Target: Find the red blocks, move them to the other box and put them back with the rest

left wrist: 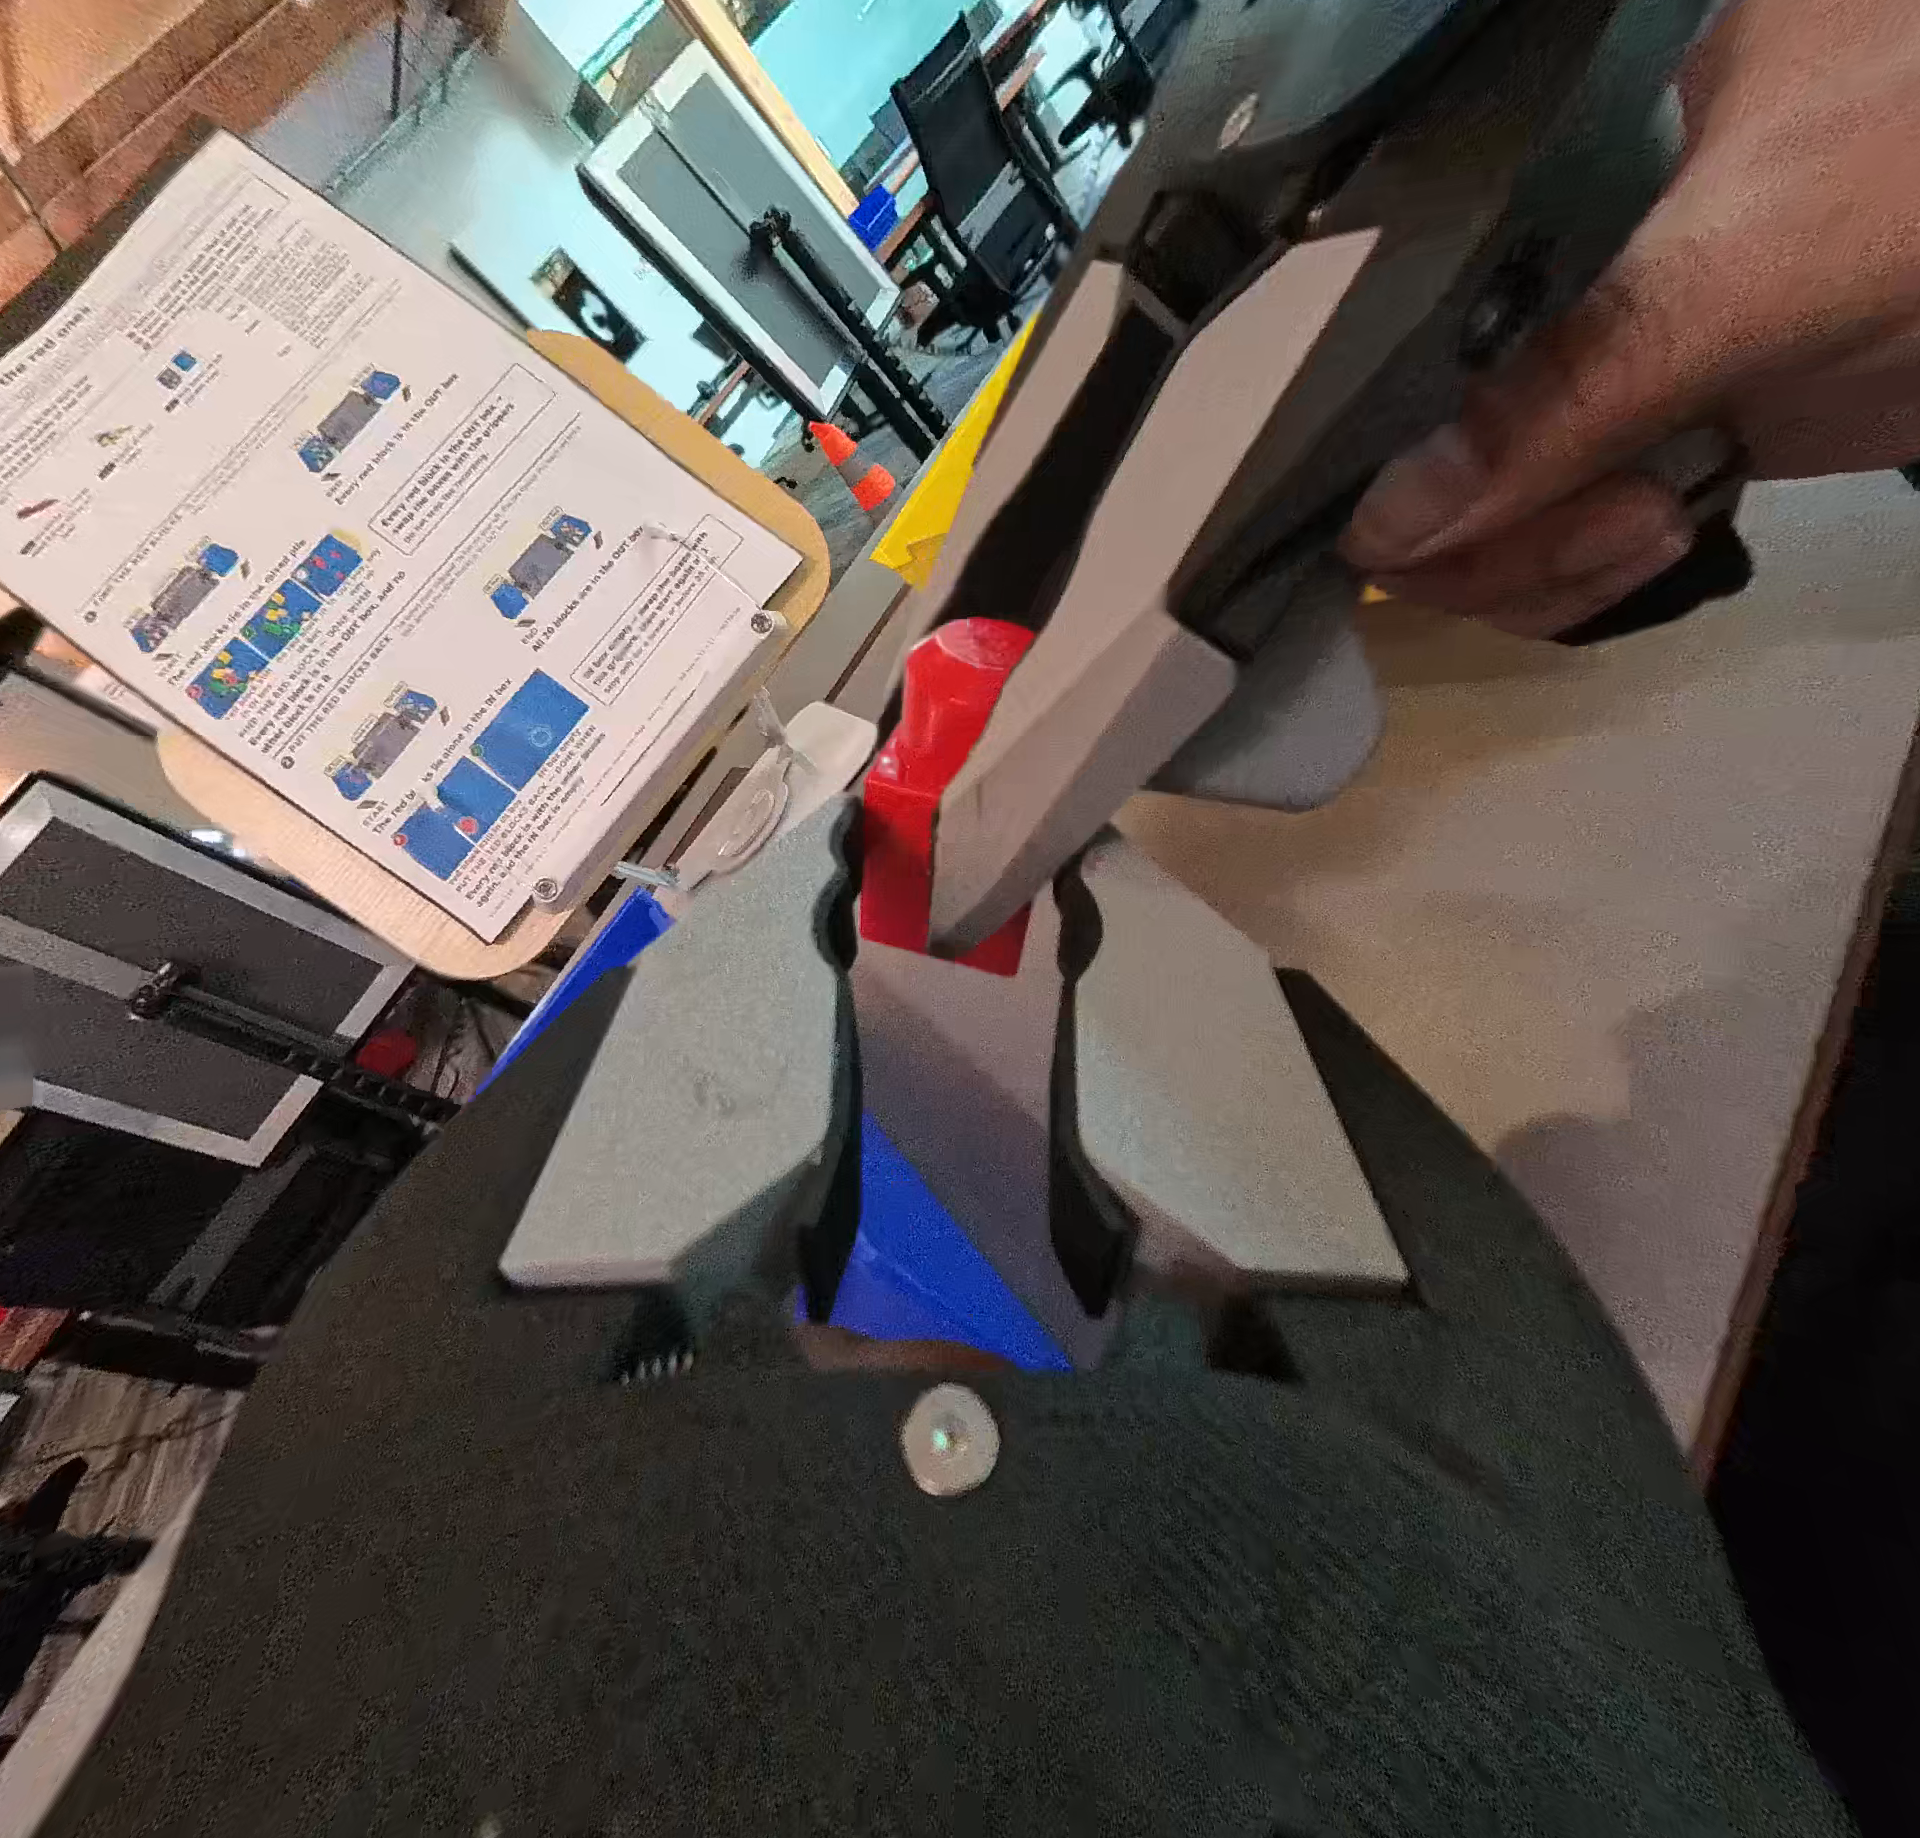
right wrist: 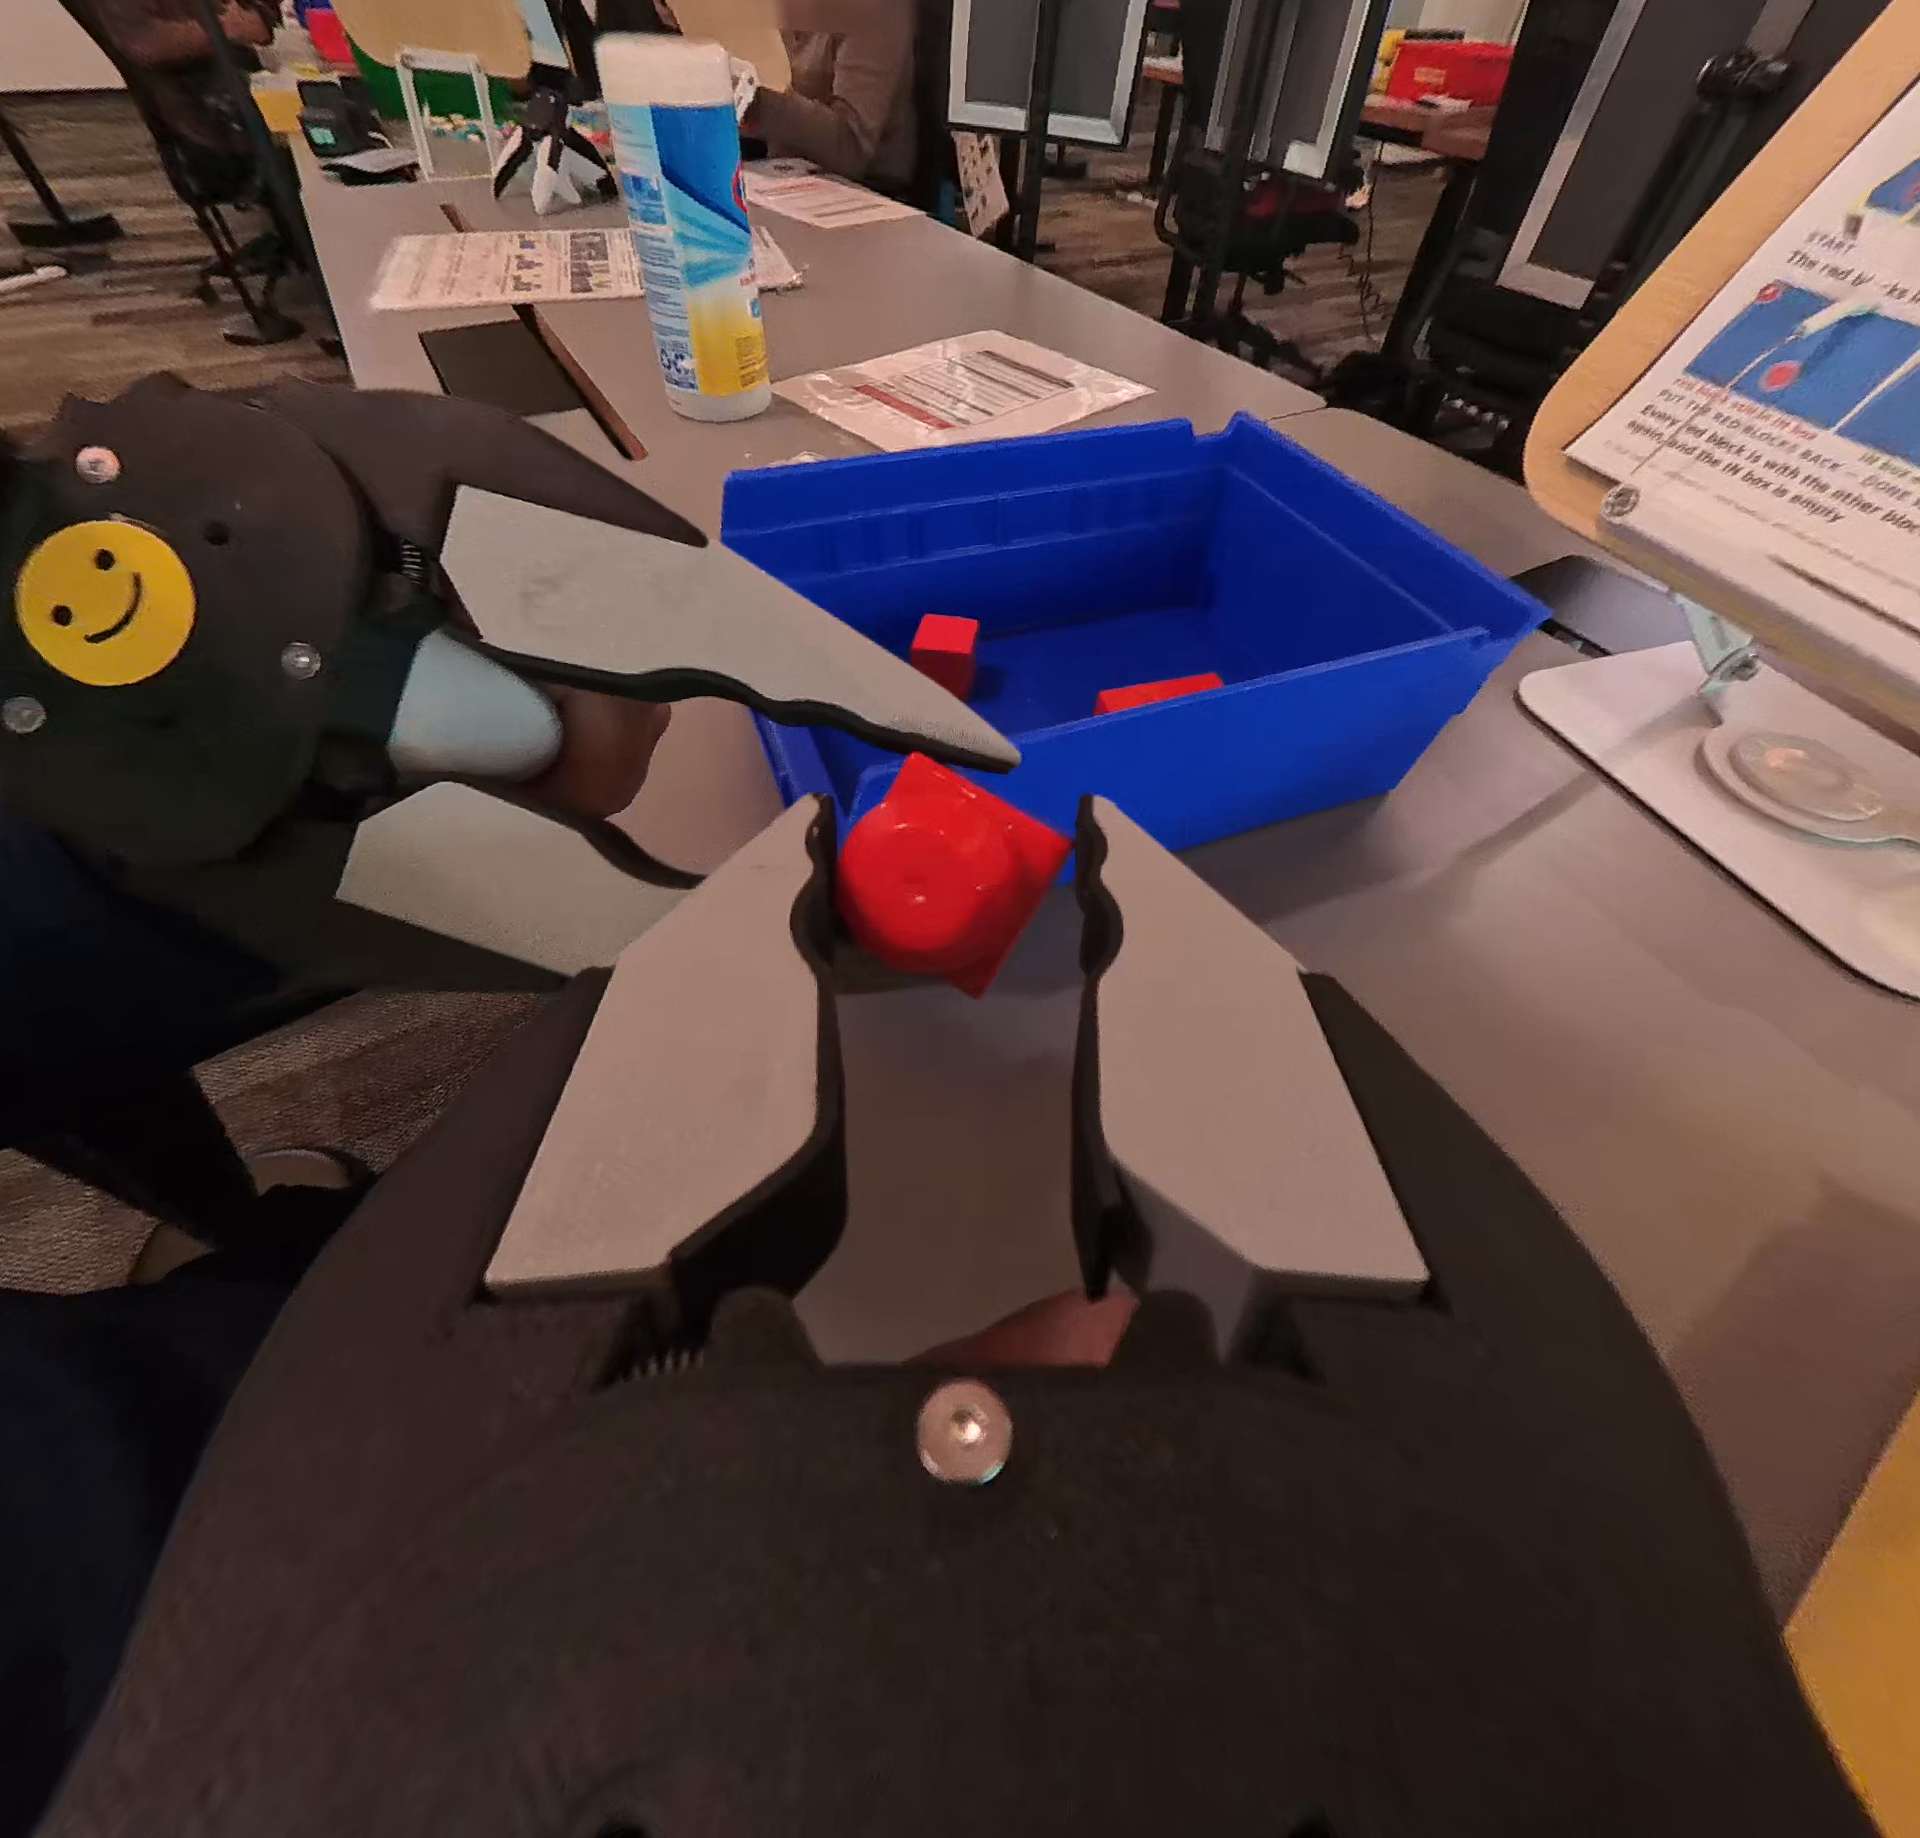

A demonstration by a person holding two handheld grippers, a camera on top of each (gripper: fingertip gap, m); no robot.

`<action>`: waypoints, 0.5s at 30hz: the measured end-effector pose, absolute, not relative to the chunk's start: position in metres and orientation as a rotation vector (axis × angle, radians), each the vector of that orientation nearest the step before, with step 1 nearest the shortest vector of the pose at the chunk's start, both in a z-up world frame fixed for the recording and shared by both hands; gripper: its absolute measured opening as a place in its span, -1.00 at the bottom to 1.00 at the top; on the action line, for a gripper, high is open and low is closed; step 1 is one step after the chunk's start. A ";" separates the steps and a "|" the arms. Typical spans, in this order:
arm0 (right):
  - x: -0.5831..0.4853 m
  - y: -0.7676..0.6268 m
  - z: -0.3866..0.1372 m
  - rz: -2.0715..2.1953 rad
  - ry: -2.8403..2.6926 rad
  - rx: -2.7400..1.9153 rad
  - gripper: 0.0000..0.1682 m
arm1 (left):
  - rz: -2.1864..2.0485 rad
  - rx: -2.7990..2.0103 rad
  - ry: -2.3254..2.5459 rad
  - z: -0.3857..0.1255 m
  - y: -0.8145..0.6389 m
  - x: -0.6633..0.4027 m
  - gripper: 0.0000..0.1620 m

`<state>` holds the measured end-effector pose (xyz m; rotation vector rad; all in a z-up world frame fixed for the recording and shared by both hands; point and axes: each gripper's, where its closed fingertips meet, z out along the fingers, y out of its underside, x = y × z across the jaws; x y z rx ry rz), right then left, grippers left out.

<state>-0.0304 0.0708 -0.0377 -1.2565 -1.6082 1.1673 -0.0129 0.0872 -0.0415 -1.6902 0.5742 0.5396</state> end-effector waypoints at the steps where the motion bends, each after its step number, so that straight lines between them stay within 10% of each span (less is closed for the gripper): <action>1: -0.034 0.073 -0.043 1.160 -1.606 -1.280 -0.47 | 0.578 -1.713 0.558 -0.045 0.090 -0.017 -0.58; 15: -0.042 0.082 -0.068 1.331 -1.572 -1.513 -0.58 | 0.770 -1.716 0.490 -0.055 0.099 -0.027 -0.58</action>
